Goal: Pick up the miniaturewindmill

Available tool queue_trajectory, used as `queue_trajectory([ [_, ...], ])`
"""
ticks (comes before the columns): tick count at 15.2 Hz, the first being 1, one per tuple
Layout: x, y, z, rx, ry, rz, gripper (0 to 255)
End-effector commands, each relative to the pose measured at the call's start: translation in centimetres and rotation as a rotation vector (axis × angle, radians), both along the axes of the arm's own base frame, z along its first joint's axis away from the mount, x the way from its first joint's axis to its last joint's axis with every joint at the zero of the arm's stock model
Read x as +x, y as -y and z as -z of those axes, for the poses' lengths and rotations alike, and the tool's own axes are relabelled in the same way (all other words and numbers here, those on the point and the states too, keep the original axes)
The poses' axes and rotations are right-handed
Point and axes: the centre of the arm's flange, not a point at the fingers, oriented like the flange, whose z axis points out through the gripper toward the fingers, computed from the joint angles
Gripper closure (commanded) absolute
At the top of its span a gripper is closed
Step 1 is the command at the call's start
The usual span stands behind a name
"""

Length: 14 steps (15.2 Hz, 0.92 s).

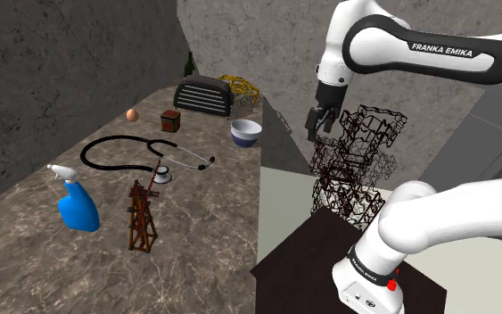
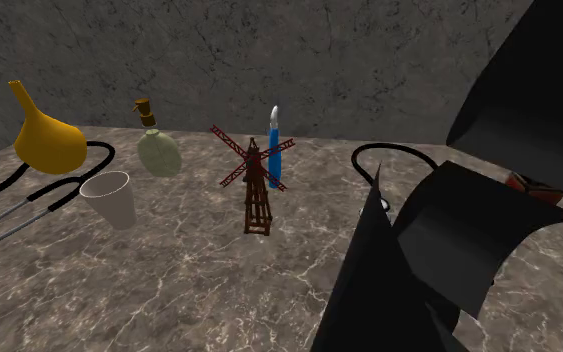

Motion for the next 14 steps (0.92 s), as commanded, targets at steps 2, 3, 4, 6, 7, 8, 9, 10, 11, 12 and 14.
queue_trajectory([
  [2, 0.2, -1.0, 0.6, 0.010, 0.005, 0.011, 0],
  [3, 0.5, -1.9, 1.2, 0.020, 0.010, 0.022, 0],
  [4, 0.7, -2.9, 1.7, 0.031, 0.016, 0.034, 0],
  [6, 1.3, -4.9, 2.8, 0.051, 0.026, 0.056, 0],
  [7, 1.6, -5.8, 3.3, 0.061, 0.031, 0.067, 0],
  [8, 1.9, -6.8, 3.9, 0.071, 0.036, 0.078, 0],
  [9, 2.2, -7.8, 4.4, 0.081, 0.042, 0.090, 0],
  [10, 2.6, -8.8, 4.9, 0.092, 0.047, 0.101, 0],
  [11, 2.9, -9.8, 5.3, 0.102, 0.052, 0.112, 0],
  [12, 3.3, -10.8, 5.8, 0.112, 0.057, 0.123, 0],
  [14, 4.1, -12.7, 6.7, 0.132, 0.068, 0.146, 0],
])
